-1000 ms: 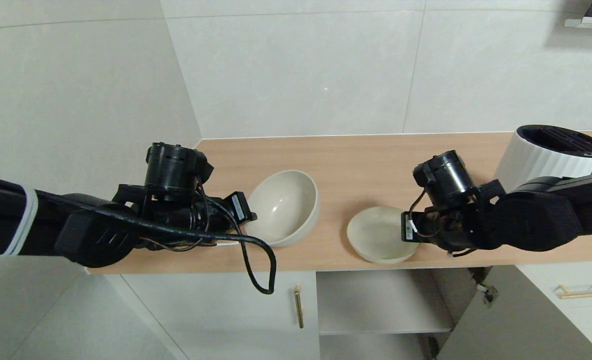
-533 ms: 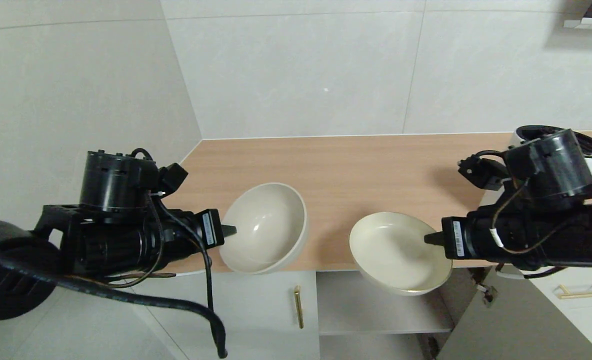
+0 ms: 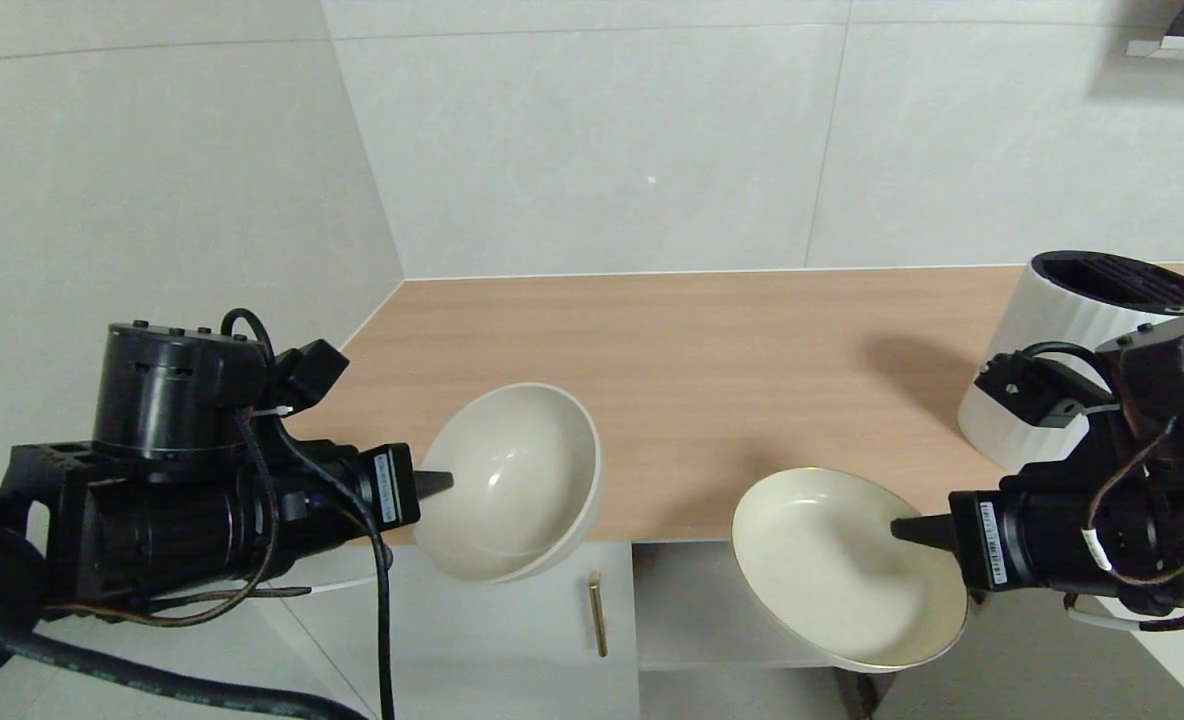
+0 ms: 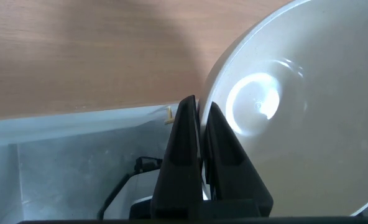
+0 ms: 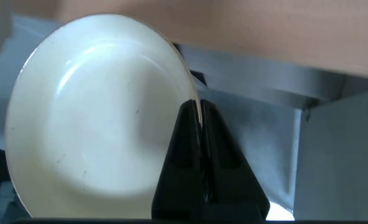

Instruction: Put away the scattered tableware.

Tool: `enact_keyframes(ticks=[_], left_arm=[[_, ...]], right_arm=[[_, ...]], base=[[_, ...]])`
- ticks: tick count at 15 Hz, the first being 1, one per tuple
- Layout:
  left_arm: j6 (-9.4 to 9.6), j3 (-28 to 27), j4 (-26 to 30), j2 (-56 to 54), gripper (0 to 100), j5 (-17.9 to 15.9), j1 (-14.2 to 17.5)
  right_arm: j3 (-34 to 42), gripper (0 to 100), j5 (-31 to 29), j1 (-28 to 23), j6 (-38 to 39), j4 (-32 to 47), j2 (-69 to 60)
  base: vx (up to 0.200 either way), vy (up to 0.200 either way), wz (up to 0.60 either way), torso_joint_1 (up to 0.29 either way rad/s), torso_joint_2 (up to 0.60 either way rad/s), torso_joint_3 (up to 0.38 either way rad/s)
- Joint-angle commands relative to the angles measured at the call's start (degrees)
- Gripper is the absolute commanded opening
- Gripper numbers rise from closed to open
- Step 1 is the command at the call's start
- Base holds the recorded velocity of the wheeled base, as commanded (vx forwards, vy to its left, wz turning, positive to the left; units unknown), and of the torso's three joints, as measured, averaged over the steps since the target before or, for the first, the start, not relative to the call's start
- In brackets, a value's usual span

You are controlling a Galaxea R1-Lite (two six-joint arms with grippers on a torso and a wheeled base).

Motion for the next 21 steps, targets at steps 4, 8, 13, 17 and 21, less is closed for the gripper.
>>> enact_keyframes(ticks=[4,8,13,17,21], left_arm=[[0.01,0.07,-0.11,0.61,0,0.09,-0.35],[4.14,1.21,-0.19,0.53,0,0.44,-0.35],[4.14,1.39,-0.19,0.61,0,0.27,-0.43],[4.14,1.39,-0.19,0.61,0,0.18,-0.43],[4.05,1.39,-0.19,0.79,0,0.18,-0.43]], right_arm=[[0.42,0,0.01,0.07,-0.47,0.01,0.80],[0.86,0,0.01,0.07,-0.47,-0.52,1.59],[0.86,0,0.01,0.07,-0.47,-0.69,2.29],[0.86,0,-0.07,0.07,-0.47,-0.69,3.79],[0.95,0,-0.25,0.07,-0.47,-0.69,3.70]], base=[[-0.100,0.000,0.00,0.002,0.00,0.000],[-0.050,0.000,0.00,0.005,0.00,-0.001],[0.000,0.000,0.00,0.000,0.00,0.000],[0.000,0.000,0.00,0.000,0.00,0.000],[0.000,0.000,0.00,-0.014,0.02,0.016]])
